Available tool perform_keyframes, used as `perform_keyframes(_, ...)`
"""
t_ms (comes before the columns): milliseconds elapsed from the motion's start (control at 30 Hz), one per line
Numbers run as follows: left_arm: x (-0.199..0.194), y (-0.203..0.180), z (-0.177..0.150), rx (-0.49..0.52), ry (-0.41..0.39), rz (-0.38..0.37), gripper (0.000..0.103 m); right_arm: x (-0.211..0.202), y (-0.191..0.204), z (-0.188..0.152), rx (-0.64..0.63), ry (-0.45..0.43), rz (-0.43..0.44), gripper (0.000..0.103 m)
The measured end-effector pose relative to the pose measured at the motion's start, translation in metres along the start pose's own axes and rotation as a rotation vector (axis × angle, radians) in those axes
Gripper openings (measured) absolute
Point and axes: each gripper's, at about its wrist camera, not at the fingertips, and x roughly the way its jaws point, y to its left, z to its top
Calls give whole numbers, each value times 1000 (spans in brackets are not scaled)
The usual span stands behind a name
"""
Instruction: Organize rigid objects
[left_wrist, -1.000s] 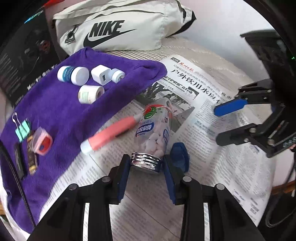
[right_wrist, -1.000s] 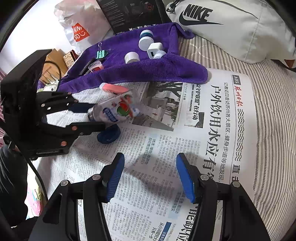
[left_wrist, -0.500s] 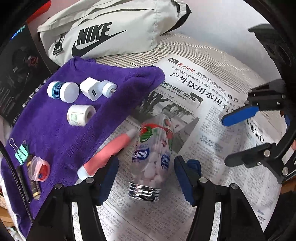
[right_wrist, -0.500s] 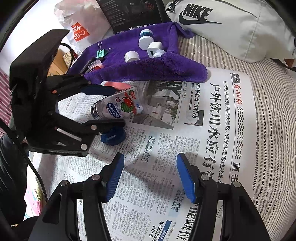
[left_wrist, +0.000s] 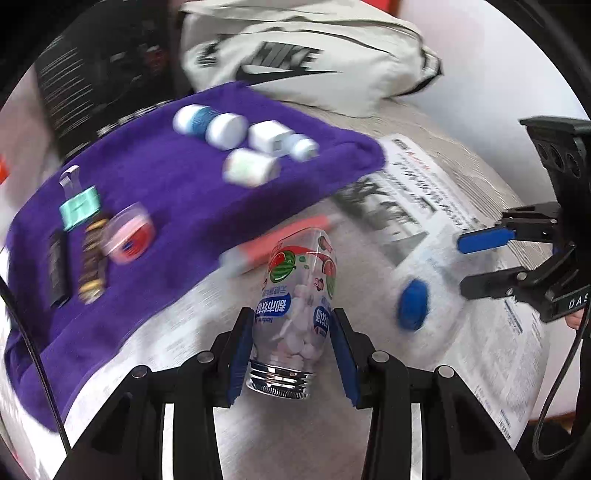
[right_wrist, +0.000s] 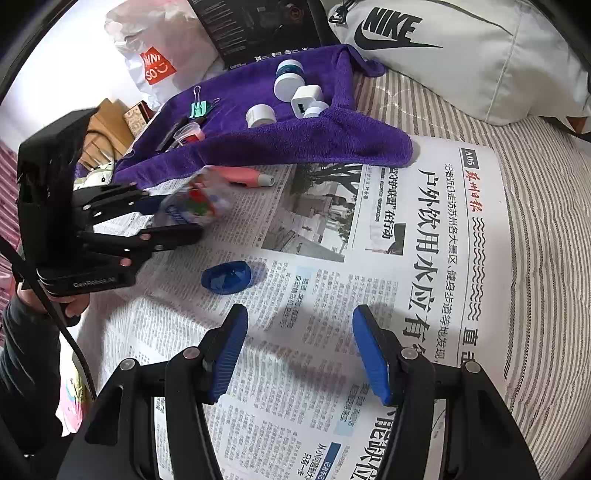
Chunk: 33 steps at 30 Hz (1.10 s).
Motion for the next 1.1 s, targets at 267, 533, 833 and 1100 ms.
perform_keyframes(267, -16, 34, -30, -104, 7, 44, 40, 1, 20, 29, -49, -46, -3, 59)
perform_keyframes(533, -25, 42, -46, -164, -1, 49, 40, 36, 58, 86, -237, -35, -48, 58)
perform_keyframes(833, -30, 47, -56, -200, -14, 23, 40, 73, 91, 102, -451, -2, -121, 40)
perform_keyframes(1100, -30, 47, -56, -197, -9, 29, 40, 79, 99, 99, -493, 20, -124, 24)
